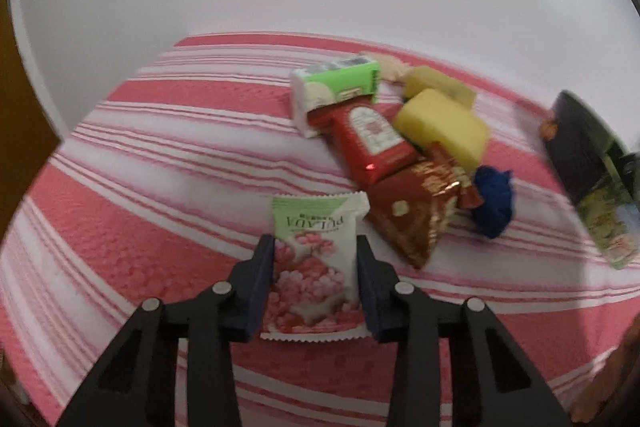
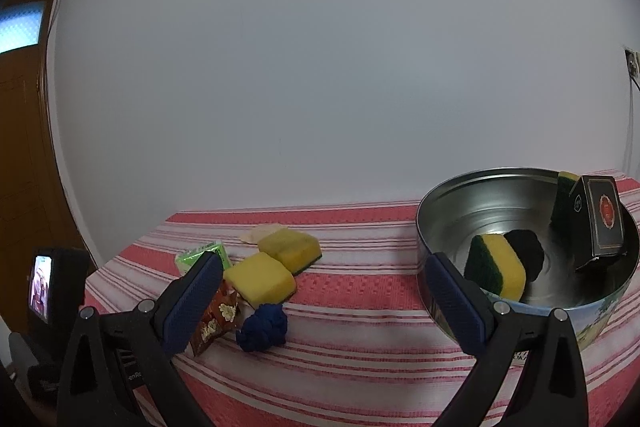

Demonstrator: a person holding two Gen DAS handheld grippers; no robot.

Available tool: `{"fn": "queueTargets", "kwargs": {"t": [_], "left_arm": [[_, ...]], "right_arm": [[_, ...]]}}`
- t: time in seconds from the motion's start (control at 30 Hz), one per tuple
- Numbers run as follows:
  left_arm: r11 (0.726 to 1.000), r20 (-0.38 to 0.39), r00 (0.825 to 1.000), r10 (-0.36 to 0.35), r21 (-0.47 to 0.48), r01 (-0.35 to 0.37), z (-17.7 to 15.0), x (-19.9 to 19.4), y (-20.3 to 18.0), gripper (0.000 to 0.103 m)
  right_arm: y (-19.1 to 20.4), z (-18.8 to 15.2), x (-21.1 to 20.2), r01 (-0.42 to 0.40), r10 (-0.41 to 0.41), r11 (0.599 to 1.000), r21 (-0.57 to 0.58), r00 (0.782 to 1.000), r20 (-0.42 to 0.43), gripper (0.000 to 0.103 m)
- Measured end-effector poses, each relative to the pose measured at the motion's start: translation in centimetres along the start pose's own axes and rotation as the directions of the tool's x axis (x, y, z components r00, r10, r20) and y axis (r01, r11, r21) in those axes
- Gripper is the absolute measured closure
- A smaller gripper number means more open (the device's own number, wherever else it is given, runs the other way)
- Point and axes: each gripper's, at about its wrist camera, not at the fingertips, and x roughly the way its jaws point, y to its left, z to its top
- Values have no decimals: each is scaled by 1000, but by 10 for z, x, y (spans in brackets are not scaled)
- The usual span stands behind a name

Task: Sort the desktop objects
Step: 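Lift the PULADA packet with the left tool while the right grasps the blue knit ball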

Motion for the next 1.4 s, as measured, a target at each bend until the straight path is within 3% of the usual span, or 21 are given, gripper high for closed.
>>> {"fn": "queueTargets", "kwargs": {"t": [0.07, 0.13, 0.27, 0.37, 0.47, 0.53, 0.6, 0.67, 0.77, 0.87, 0.97, 1.03, 1.1, 1.23, 1.4], "left_arm": [[995, 23, 998, -66, -69, 68, -1, -5, 10, 65], [988, 94, 991, -91, -116, 102, 0, -14, 21, 65], [990, 239, 970, -51, -118, 82, 16, -36, 23, 65], [987, 284, 958, -44, -139, 86, 43, -43, 22, 65], [993, 356, 934, 8, -116, 36, 72, -48, 10, 65], [994, 419, 905, 77, -100, -38, 84, -49, 0, 65], [991, 445, 887, 124, -92, -92, 86, -45, -6, 65], [992, 446, 888, 112, -99, -75, 83, -36, -3, 65], [993, 421, 906, 46, -118, 5, 75, -20, 13, 65], [986, 406, 914, 16, -157, 53, 76, -16, 23, 65], [987, 406, 914, 17, -153, 50, 78, -15, 22, 65], [989, 395, 919, 8, -137, 51, 78, -14, 16, 65], [991, 389, 921, 0, -126, 53, 79, -13, 10, 65], [992, 394, 919, -16, -108, 64, 77, -11, 8, 65], [991, 390, 920, -39, -102, 86, 73, -5, 5, 65]], "right_arm": [[2, 0, 3, -10, 9, 1000, -16, 1000, -18, 1], [3, 0, 8, -30, 29, 999, -26, 998, -55, 1], [2, -2, 17, -67, 63, 998, -23, 991, -121, 1], [7, -4, 29, -84, 75, 996, -36, 978, -193, 1], [14, -9, 45, -89, 68, 994, -63, 957, -280, 4], [18, -11, 51, -84, 59, 994, -67, 949, -310, 11], [25, -13, 57, -83, 53, 994, -75, 941, -334, 13], [32, -15, 63, -78, 40, 993, -90, 932, -361, 14], [40, -19, 74, -92, 45, 991, -98, 912, -407, 16], [48, -24, 91, -74, 13, 991, -115, 888, -459, 24], [53, -33, 118, -40, -39, 991, -130, 834, -551, 34], [56, -32, 118, -51, -30, 990, -134, 842, -539, 53], [57, -33, 118, -60, -20, 990, -130, 842, -539, 61], [40, -30, 111, -63, 25, 996, -56, 854, -519, 61], [23, -16, 85, -89, 68, 995, -36, 915, -397, 61]]}}
